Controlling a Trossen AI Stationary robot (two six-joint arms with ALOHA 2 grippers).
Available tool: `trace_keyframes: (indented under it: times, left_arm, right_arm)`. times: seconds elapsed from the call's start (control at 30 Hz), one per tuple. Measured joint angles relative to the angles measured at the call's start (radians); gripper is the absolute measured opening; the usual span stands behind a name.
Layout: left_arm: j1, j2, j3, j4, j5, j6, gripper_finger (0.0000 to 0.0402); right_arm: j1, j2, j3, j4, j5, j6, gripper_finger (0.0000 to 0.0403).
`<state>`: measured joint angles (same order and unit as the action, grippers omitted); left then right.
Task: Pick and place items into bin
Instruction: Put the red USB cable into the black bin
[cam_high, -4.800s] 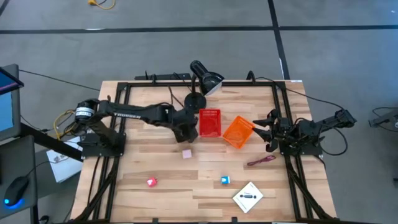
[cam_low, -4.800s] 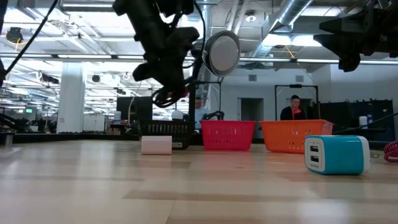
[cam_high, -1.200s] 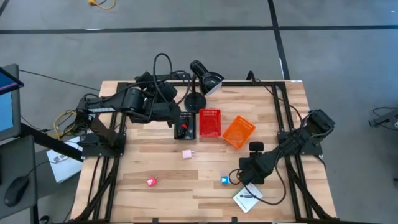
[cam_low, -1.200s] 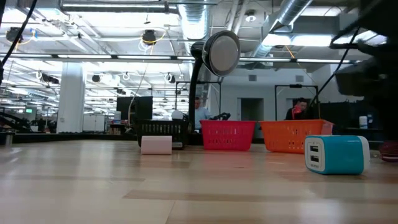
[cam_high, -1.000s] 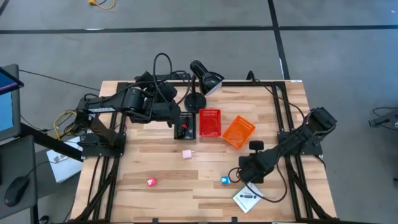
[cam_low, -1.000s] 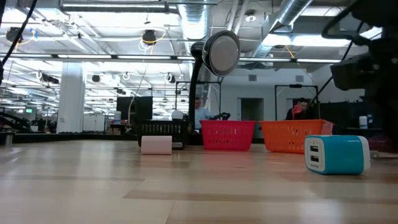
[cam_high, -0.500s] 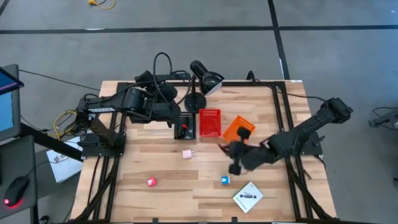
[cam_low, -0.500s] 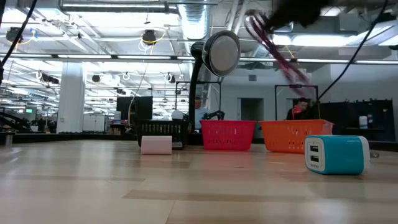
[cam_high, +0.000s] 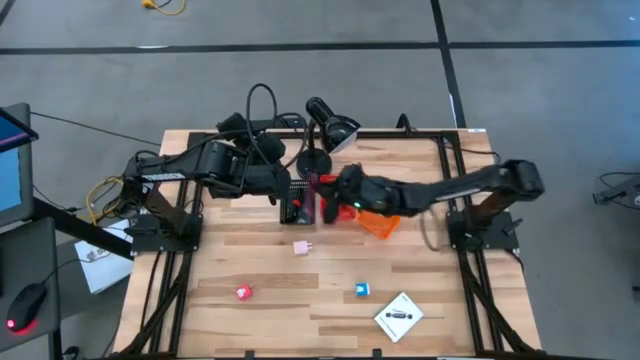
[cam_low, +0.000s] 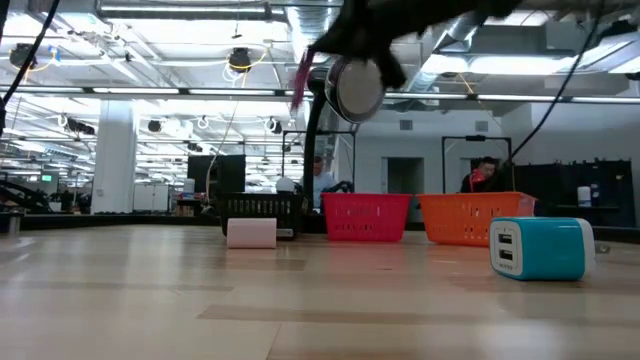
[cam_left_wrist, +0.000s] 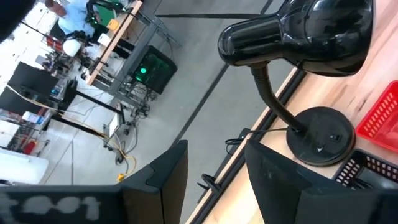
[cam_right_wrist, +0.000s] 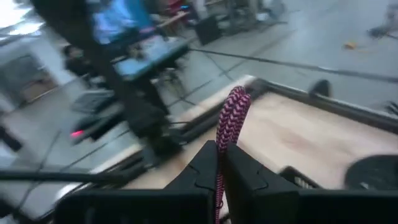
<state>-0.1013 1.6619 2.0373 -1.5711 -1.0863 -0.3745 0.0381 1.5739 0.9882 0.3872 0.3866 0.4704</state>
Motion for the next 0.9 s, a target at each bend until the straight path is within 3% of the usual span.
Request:
trace_keyframes:
  times: [0.13,0.33,0.57,0.73,0.9]
  left_arm:
    - [0.0,0.0,0.0,0.0,0.0,0.009,0.0151]
    - [0.0,0.0,0.0,0.0,0.004,0.029,0.0151]
    - [0.0,0.0,0.0,0.0,0.006,0.032,0.0151]
    - [0.0,0.0,0.0,0.0,0.006,0.03,0.015]
    - [0.0,0.0,0.0,0.0,0.007,0.026,0.015]
  right_arm:
    - [-0.065,0.141,-0.001,0.146,0.009,0.061,0.0003]
    - [-0.063,0.313,0.0,0.446,0.007,0.136,0.0002]
    - [-0.048,0.404,-0.001,0.456,0.108,0.186,0.0001]
    - [-0.028,0.373,0.001,0.403,0.167,0.105,0.0001]
    - [-0.025,0.35,0.0,0.273,0.19,0.127,0.0005]
